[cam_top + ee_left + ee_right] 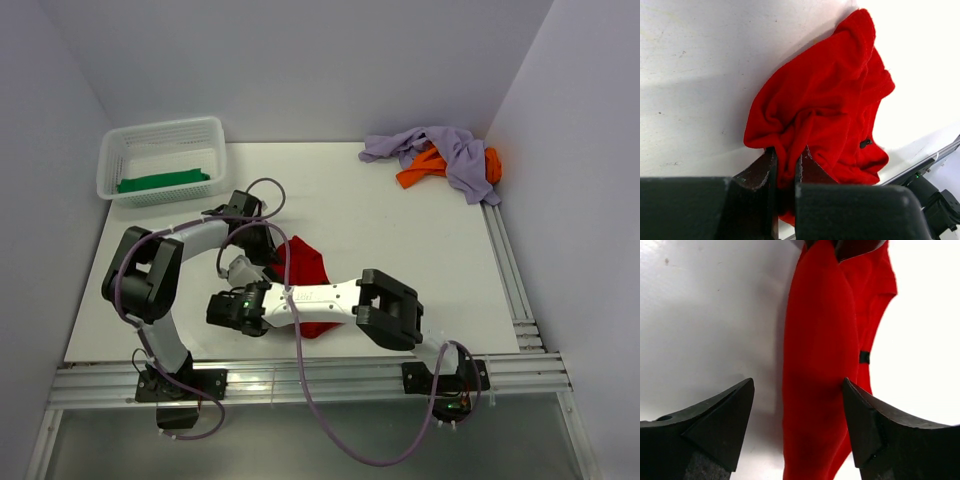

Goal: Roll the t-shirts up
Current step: Roll the tshirt

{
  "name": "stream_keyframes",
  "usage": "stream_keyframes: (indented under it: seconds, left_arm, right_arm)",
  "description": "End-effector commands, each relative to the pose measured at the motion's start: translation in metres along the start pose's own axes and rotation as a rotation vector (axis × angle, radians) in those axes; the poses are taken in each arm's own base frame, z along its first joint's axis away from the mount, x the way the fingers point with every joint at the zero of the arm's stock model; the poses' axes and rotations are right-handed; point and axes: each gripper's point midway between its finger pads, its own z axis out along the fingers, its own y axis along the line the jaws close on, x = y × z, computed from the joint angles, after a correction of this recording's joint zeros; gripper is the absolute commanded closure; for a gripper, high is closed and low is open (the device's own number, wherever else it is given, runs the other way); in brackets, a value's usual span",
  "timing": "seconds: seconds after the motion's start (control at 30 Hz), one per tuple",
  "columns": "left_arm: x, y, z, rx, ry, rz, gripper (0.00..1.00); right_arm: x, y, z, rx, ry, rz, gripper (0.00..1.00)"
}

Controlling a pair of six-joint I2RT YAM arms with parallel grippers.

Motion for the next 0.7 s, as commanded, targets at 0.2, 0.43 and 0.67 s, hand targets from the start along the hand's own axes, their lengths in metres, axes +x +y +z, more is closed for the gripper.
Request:
stream_keyframes:
  seconds: [0.2,0.43,0.67]
  left_arm:
    - [0.019,0.006,0.003,-0.013,0.084,-0.005,1.0]
    - [0.02,0.007,0.003,0.005,0.099,-0.017,1.0]
    - [0.019,0.007,0.003,0.011,0.097,-0.02,1.0]
  right_arm:
    - [0.009,-0.022,0.01,0.174,0.01,-0.027,0.26]
    - [0.023,-0.025,0.022,0.202,0.022,-0.015,0.35]
    - [0.021,-0.025,0.027,0.227,0.013,-0.01,0.99]
